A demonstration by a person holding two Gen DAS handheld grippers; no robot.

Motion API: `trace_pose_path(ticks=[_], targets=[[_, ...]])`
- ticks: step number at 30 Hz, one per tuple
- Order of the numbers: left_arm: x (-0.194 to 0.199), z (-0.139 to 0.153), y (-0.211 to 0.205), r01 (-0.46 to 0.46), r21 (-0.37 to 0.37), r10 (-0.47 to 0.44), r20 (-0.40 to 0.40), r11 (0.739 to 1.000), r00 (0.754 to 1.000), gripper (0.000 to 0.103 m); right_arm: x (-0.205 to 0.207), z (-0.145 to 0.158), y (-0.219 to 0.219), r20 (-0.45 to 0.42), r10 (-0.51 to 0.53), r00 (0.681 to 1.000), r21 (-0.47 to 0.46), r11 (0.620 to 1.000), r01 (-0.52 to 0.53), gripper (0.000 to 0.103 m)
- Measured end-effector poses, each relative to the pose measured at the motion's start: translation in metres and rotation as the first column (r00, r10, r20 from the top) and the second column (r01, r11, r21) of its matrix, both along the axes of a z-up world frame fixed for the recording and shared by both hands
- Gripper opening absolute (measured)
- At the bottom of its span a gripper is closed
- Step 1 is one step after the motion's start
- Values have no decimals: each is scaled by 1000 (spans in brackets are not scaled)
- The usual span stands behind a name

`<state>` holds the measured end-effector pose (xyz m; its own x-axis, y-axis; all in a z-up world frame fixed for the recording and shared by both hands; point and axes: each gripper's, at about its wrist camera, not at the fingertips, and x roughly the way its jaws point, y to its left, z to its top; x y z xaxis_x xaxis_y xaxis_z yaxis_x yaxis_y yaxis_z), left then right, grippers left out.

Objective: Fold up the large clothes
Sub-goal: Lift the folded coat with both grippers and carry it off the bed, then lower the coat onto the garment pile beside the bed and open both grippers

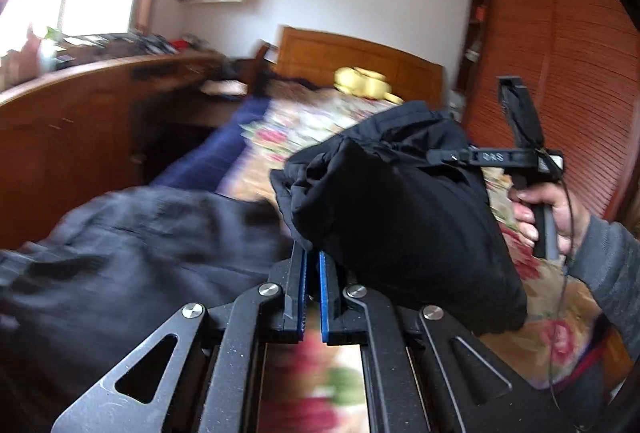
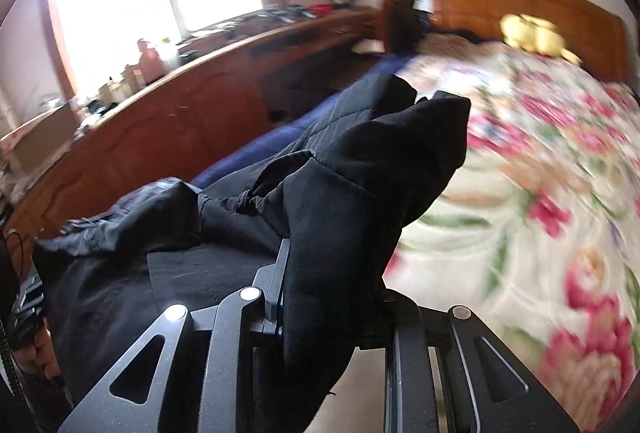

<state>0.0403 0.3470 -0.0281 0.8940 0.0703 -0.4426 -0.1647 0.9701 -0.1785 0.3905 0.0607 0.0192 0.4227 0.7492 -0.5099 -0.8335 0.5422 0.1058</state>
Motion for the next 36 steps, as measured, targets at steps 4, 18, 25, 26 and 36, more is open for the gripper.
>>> trace_pose_path(ticks=[4,18,25,26,36], targets=[[-31,10,63,-143,64,143,-2,988,990,5,-32,5,76,26,97,995,-5,995,-97,23],[-86,-48,175,-381,79,388,-142,921,911,6,-60,-94,208,-17,157,987,-164,974,-158,32],[-102,-37,166,-405,54,408,-145,913,901,18,-67,-82,196,17,157,988,-202,968,-150,49],[-105,-34,165,-408,54,412,-142,911,900,21,-69,-76,191,30,153,988,-203,969,-144,52],[-114,20,123,-378,80,384,-88,922,919,36,-107,-47,79,174,100,980,-120,990,-79,71]])
